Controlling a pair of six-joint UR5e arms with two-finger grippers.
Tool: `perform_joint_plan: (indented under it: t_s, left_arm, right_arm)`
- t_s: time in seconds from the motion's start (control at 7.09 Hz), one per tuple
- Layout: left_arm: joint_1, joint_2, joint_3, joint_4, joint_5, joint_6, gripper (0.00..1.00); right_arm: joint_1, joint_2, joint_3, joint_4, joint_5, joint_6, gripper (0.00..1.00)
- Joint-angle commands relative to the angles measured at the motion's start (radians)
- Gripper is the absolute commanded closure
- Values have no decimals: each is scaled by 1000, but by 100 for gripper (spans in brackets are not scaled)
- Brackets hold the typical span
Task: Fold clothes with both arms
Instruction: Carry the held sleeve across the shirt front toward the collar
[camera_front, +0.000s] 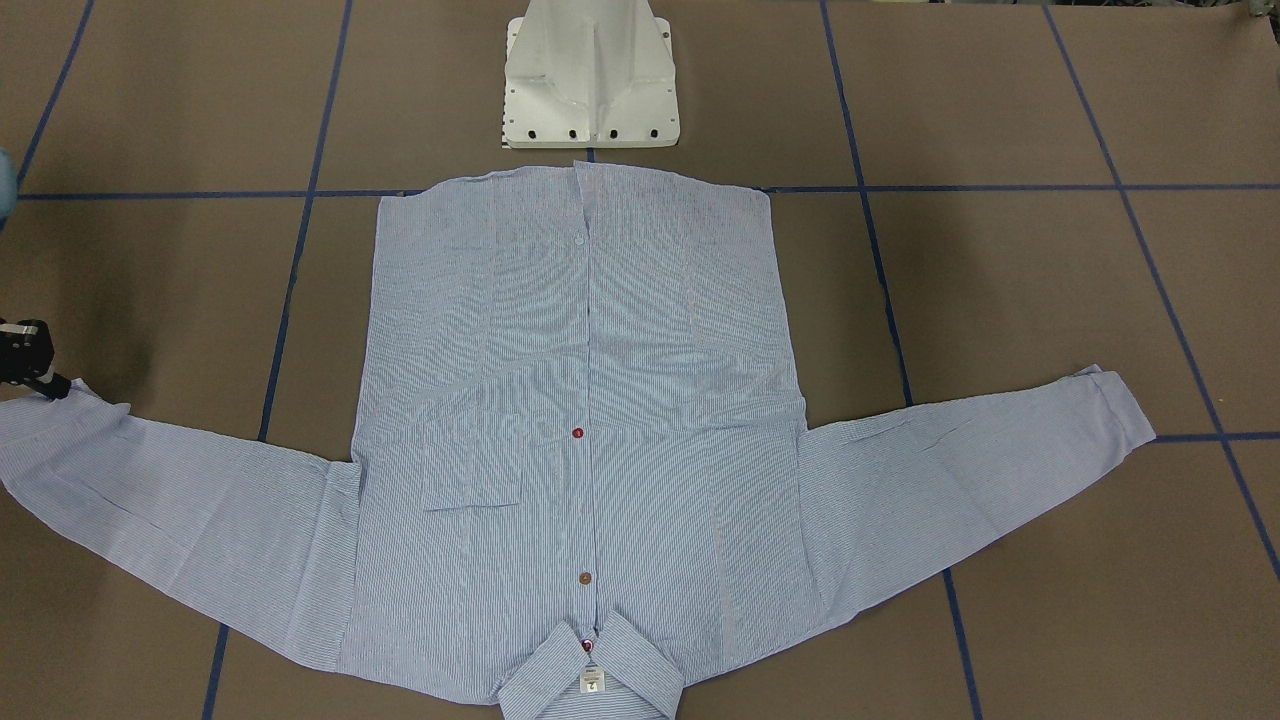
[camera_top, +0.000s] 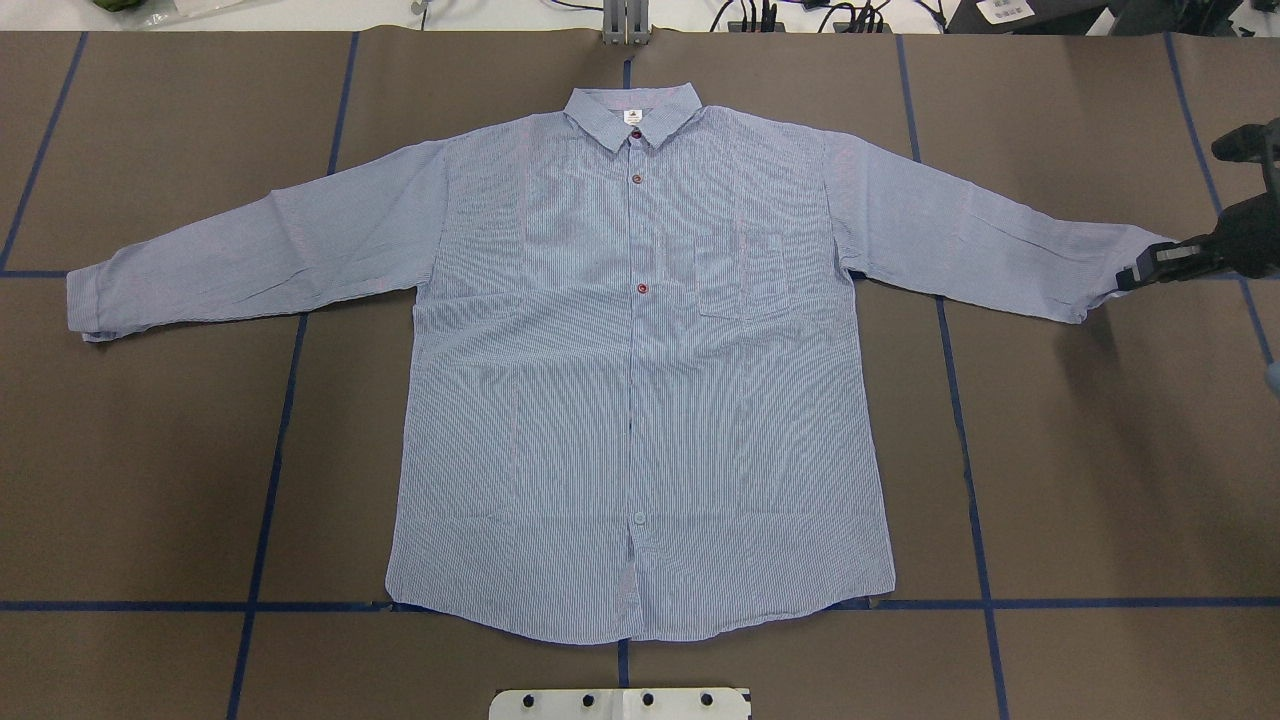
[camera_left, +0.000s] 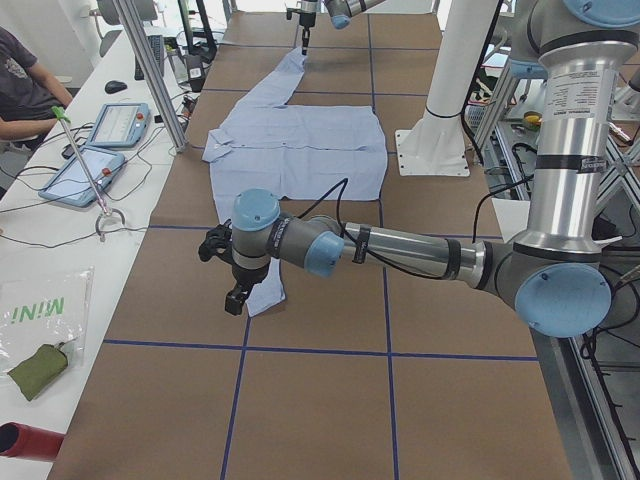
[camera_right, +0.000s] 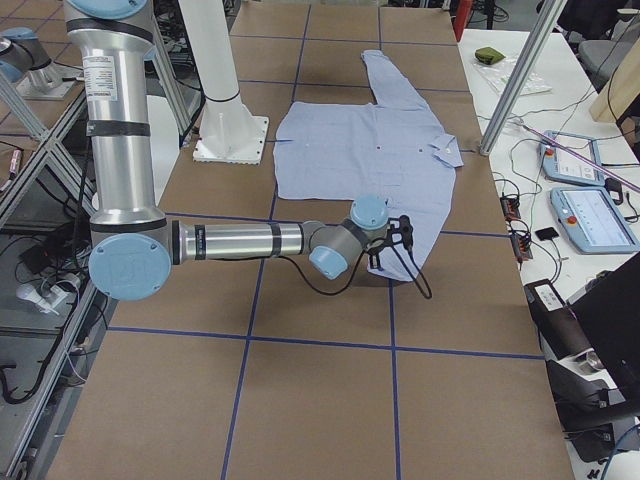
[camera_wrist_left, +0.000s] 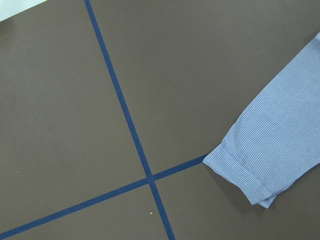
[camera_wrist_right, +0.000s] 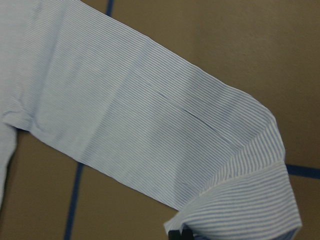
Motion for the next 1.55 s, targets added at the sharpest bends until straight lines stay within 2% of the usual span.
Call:
perform_joint_plan:
  t_s: [0.0, 0.42, 0.56, 0.71, 0.99, 1.41]
  left_arm:
    - [-2, 1, 0, 0, 3, 1, 1]
    - [-2, 10, 1, -20, 3, 1, 1]
    - [-2, 10, 3, -21, 3, 1, 1]
    - [-2, 9, 1, -20, 3, 1, 1]
    - [-2, 9, 3, -20, 3, 0, 1]
    - [-2, 9, 5, -20, 4, 0, 1]
  right_arm:
    - [-4, 136, 79, -117, 56, 1, 100]
    - [-102, 464, 53, -399, 74, 19, 100]
    - [-130, 559, 18, -446, 68, 69, 100]
    - [-156, 651, -60, -445, 57, 76, 100]
    - [-227, 819, -217, -434, -47, 77, 100]
    - [-305, 951, -323, -434, -153, 80, 100]
